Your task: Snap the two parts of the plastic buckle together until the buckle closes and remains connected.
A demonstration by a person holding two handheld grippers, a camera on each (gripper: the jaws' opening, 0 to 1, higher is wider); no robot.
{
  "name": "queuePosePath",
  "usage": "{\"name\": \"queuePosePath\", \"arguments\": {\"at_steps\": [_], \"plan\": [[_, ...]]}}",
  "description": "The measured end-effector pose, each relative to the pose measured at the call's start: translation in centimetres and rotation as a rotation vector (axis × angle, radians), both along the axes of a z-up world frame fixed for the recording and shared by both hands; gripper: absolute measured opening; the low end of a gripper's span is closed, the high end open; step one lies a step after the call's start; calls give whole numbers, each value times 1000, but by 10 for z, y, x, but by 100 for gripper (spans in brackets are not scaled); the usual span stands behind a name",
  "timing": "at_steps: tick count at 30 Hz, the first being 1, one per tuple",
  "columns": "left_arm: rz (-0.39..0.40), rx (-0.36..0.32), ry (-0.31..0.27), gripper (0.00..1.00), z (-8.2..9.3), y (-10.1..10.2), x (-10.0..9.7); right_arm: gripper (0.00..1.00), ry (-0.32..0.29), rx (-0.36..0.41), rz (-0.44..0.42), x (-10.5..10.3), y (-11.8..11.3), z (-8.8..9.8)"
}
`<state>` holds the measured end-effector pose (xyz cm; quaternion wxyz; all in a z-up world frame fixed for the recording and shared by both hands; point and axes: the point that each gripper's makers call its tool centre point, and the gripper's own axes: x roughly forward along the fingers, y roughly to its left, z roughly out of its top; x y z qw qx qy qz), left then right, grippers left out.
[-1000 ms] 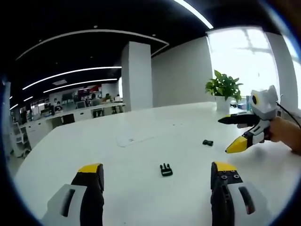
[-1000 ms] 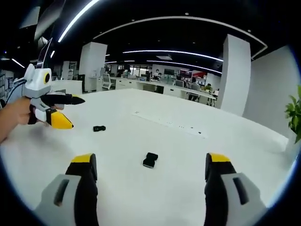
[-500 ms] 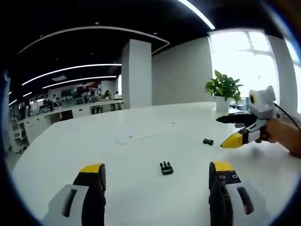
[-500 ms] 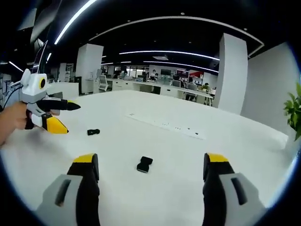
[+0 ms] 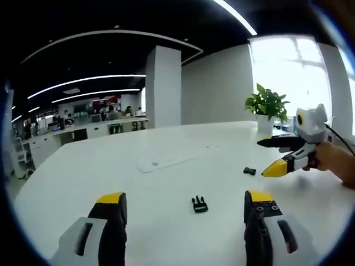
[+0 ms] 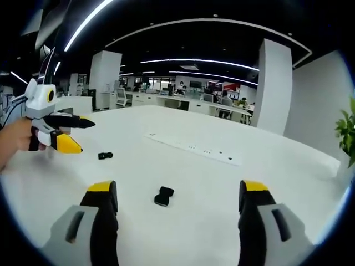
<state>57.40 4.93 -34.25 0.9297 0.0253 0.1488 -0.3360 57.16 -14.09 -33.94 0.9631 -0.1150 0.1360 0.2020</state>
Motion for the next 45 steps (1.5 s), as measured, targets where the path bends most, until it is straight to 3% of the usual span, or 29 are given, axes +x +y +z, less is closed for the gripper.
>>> {"name": "queuePosePath", "arguments": {"at_steps": [13, 17, 21, 28, 37, 45], "plan": [[11, -2, 10, 85, -2, -3, 8, 89, -5, -22, 17, 9, 9, 0], [-9, 41, 16, 88, -9, -6, 8, 88, 0, -32, 16, 12, 9, -1], [-33, 92, 15, 82, -15, -8, 4, 88, 0, -36, 20, 13, 9, -2], [-29, 89, 3, 85, -9, -12, 6, 85, 7, -21, 23, 12, 11, -3], [-19, 109, 19, 84, -18, -16, 14, 83, 18, -21, 27, 21, 13, -7], [-24, 108, 27, 74, -19, -21, 16, 80, 30, -23, 32, 23, 14, -11]]}}
